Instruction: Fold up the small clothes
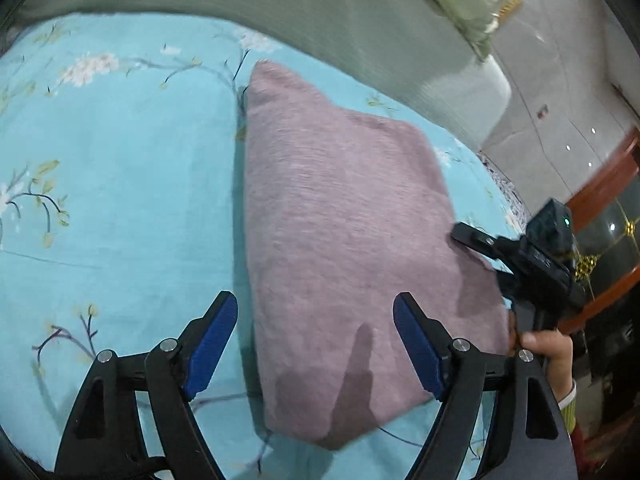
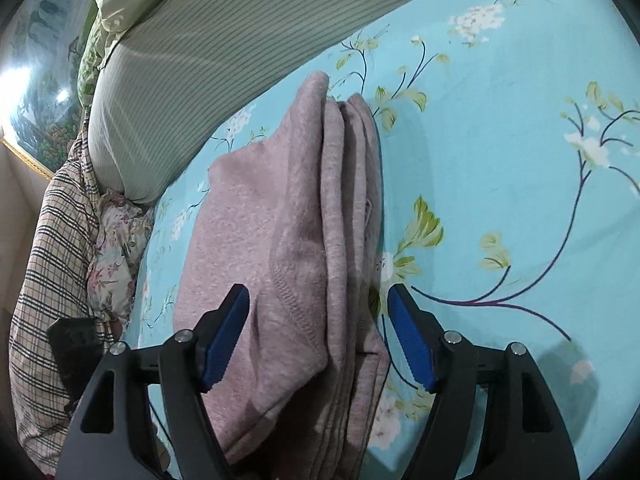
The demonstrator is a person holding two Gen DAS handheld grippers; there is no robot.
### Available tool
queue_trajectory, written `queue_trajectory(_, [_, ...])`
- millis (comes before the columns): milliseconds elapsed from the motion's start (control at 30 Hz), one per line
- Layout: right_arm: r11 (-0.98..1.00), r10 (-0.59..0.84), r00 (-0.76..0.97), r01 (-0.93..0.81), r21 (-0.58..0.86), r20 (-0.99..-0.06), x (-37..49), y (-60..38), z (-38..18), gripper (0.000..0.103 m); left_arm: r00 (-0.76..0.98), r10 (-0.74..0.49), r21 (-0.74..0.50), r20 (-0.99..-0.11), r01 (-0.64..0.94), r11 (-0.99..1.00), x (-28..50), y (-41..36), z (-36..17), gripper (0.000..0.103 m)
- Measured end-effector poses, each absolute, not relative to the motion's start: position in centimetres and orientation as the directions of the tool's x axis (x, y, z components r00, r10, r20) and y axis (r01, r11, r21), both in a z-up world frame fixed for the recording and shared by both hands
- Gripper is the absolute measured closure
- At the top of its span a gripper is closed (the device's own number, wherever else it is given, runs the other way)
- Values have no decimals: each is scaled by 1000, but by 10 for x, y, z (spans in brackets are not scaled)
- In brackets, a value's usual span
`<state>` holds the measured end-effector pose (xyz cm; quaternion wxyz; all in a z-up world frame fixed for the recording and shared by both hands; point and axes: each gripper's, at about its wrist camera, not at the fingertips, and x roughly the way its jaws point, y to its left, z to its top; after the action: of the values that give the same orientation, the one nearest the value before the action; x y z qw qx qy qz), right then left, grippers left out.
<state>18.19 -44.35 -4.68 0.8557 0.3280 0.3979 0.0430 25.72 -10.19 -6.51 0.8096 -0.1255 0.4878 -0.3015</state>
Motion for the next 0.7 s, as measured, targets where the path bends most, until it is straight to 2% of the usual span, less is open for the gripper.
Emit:
queue_trajectory(167, [779, 360, 670, 168, 605, -650, 194, -445, -51, 31, 246, -646, -570, -723, 316, 758, 290, -120, -86, 22])
queue_trajectory(333, [758, 385, 670, 162, 631, -634, 211, -446, -59, 31, 213, -690, -626, -692, 299, 720, 305, -128, -99, 14])
queue_trajectory(367, [763, 383, 668, 160, 626, -638, 215, -444, -59, 41, 207, -695, -628, -688, 308, 714, 307, -131, -98, 14])
queue_trajectory(400, [773, 379, 656, 165, 613, -653, 218, -442, -60, 54, 208, -694, -622, -689, 320, 714, 309, -133, -99, 17])
queue_trajectory(433, [770, 380, 646, 176, 613, -662, 221, -439, -62, 60, 221, -681, -602, -698, 333, 725, 309, -136, -97, 31])
queue_trajectory(467, [770, 378, 651, 174, 614, -658, 221, -438, -60, 65, 237, -660, -573, -712, 346, 743, 309, -138, -96, 40])
queue_trajectory(533, [771, 382, 665, 154, 618, -642, 216, -431, -52, 69, 249, -661, -568, -708, 357, 742, 304, -139, -91, 57])
queue_trajectory(600, [765, 404, 677, 118, 633, -615, 212, -418, -43, 71, 263, -685, -587, -680, 365, 723, 297, -131, -84, 62])
queue_trajectory(700, [774, 436, 669, 62, 630, -602, 209, -389, -35, 71, 310, -685, -572, -659, 385, 724, 275, -113, -63, 63])
